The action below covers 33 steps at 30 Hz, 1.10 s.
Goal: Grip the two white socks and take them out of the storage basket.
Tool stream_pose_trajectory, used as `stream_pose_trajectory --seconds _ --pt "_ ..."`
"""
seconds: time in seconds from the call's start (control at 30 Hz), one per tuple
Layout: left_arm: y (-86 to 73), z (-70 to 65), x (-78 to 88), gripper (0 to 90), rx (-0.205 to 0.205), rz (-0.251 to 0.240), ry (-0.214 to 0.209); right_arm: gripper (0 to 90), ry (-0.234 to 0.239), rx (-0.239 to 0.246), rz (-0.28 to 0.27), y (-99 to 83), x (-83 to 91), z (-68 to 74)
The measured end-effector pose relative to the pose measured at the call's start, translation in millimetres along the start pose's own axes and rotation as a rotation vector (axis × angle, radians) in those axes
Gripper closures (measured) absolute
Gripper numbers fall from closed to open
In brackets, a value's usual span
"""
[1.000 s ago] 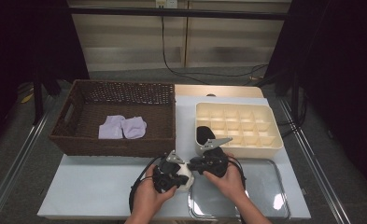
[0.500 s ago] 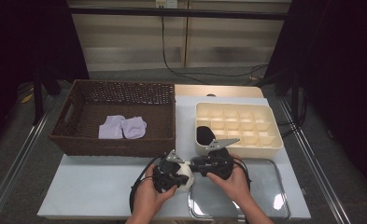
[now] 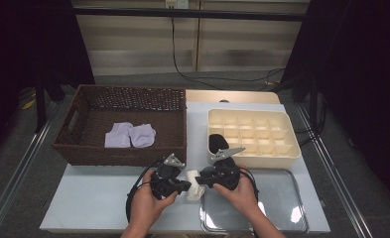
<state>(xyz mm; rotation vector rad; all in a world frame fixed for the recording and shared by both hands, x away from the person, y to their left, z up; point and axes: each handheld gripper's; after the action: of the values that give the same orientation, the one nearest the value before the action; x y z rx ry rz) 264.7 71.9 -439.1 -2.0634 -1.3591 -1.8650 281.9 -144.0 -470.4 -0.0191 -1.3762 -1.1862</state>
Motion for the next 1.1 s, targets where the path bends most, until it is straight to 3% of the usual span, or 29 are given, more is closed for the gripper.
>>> stream_pose_trajectory --seconds 0.17,0.33,0.4,0.5,0.7,0.77,0.8,0.83,0.97,1.1 --pt "1.0 -6.8 -14.9 89.2 -0.020 0.010 -0.015 67.5 -0.005 0.005 0.015 4.0 -2.3 -1.0" --pt "1.6 -7.5 -14.5 89.1 -0.021 0.011 -0.015 64.3 -0.012 -0.005 0.007 3.7 5.2 -2.3" --pt "1.9 -9.3 -15.4 89.1 -0.004 -0.002 -0.013 63.9 -0.016 -0.012 -0.009 4.0 12.3 -1.3" --pt "2.1 -10.1 -15.2 89.0 -0.005 -0.003 -0.009 62.7 -0.001 -0.013 -0.019 5.6 17.9 2.7" --pt "2.0 -9.5 -13.8 87.4 -0.010 0.007 -0.009 61.3 0.026 -0.040 0.007 3.6 6.9 1.0" --pt "1.9 -9.5 -11.2 83.8 -0.016 -0.008 0.005 61.5 0.019 -0.046 0.025 1.2 2.3 -1.3" --pt "2.1 -8.1 -8.4 82.5 -0.042 0.007 0.024 61.4 0.031 -0.064 0.021 0.1 1.0 -3.0" --pt "2.0 -7.7 -6.9 81.1 -0.033 -0.006 0.032 61.4 0.035 -0.075 0.018 -0.7 0.0 -4.5" --pt "1.4 -5.3 -4.1 77.2 -0.028 -0.015 0.048 66.6 0.043 -0.083 0.015 -2.5 -2.2 -5.7" --pt "0.3 -5.1 -5.6 76.6 -0.038 0.002 0.053 76.4 0.086 -0.099 0.021 -4.3 -10.5 -2.2"
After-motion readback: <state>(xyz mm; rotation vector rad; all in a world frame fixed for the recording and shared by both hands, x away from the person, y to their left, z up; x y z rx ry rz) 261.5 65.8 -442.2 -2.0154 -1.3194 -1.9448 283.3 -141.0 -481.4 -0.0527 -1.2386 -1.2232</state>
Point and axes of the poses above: each handheld gripper's, and its own axes: x roughly backward along the jaws, y roughly out of its top, z roughly to its left, and after that the axes turned 7 degrees about z, right-handed
